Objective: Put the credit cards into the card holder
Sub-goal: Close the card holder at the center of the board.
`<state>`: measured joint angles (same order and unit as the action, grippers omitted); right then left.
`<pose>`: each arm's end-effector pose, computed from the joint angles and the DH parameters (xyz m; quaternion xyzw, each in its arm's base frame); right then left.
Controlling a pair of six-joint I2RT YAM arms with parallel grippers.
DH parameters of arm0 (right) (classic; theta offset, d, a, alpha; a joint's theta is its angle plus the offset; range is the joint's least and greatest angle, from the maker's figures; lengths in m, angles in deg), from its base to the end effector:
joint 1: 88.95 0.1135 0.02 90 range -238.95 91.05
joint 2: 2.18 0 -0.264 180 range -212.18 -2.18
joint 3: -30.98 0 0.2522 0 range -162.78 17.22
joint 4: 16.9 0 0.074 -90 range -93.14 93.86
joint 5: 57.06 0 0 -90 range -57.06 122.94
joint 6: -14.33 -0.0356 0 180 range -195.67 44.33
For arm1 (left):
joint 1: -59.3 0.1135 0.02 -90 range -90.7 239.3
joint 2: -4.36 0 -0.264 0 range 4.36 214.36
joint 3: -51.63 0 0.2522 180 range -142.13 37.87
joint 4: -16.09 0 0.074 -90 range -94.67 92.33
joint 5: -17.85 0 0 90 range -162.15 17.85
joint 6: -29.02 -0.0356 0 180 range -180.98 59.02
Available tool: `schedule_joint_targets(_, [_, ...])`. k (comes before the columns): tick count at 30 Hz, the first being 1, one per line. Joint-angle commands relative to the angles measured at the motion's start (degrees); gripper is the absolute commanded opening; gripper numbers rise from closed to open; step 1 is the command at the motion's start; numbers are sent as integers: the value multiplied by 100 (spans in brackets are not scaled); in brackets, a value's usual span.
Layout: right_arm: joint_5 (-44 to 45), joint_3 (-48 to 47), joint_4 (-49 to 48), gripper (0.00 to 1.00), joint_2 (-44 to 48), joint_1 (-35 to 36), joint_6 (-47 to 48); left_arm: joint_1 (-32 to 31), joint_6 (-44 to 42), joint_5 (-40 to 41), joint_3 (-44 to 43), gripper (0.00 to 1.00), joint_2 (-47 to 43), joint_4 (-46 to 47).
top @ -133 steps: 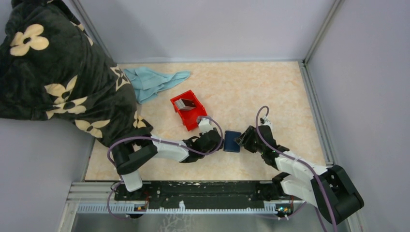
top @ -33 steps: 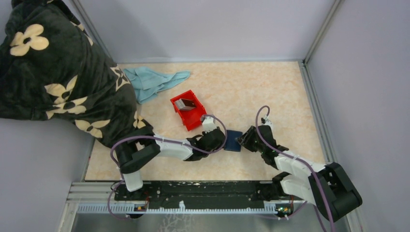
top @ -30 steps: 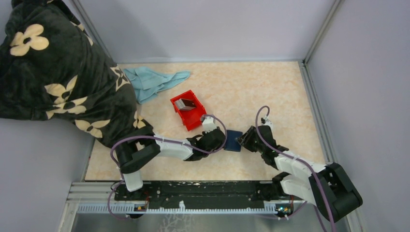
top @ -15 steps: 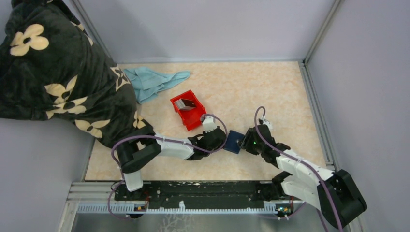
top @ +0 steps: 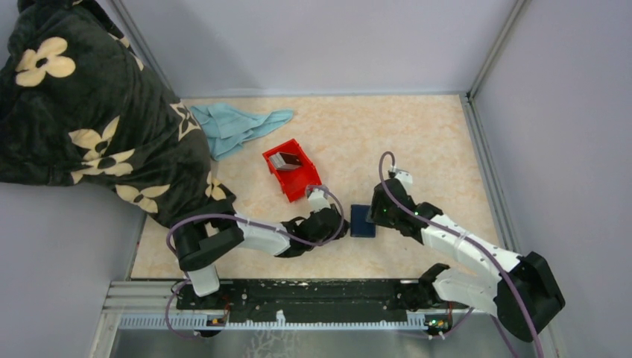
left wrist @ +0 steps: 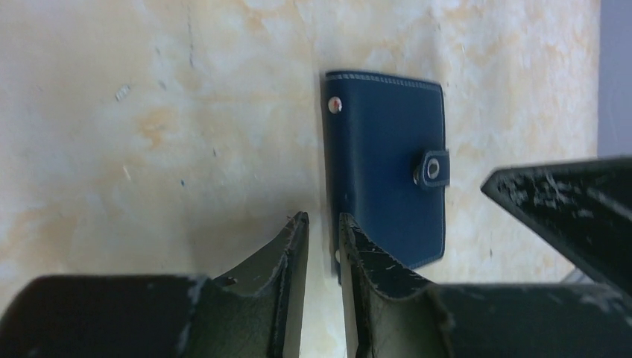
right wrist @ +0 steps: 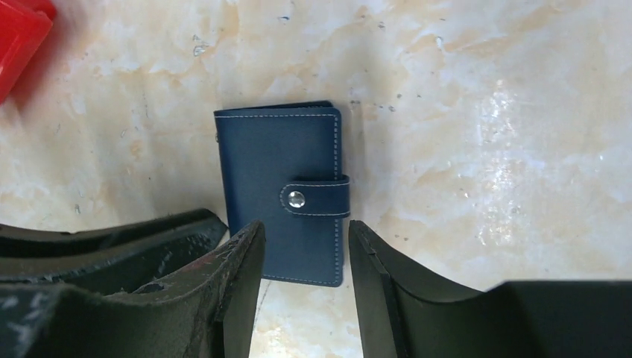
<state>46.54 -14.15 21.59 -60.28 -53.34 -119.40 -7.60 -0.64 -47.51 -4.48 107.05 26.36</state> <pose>0.1625 0.1061 0.1961 0.1053 0.9322 0.1232 0.3236 0.1459 -0.3042 0.1249 -0.0463 0.8758 -0.3106 0.3666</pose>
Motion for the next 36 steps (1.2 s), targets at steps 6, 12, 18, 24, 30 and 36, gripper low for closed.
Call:
schedule_joint_targets(6, [1044, -922, 446, 46, -1026, 921, 75, -296, -298, -755, 830, 29, 1, 574])
schedule_joint_targets(12, [1455, -1185, 642, 46, -1449, 1077, 147, -350, -391, -824, 1068, 29, -77, 1059])
schedule_joint_targets(18, [1689, -1477, 807, 46, -1888, 1176, 267, -347, -396, -830, 1183, 29, -94, 1312])
schedule_joint_targets(24, [1763, -1684, 851, 45, -2221, 1270, 312, -346, -404, -821, 1185, 29, -52, 1366])
schedule_joint_targets(30, [1956, -1851, 1044, 44, -2528, 1343, 320, -346, -413, -807, 1185, 29, -31, 1376])
schedule_joint_targets(36, [2028, -1886, 1138, 41, -2736, 1421, 289, -350, -416, -777, 1194, 29, -18, 1385])
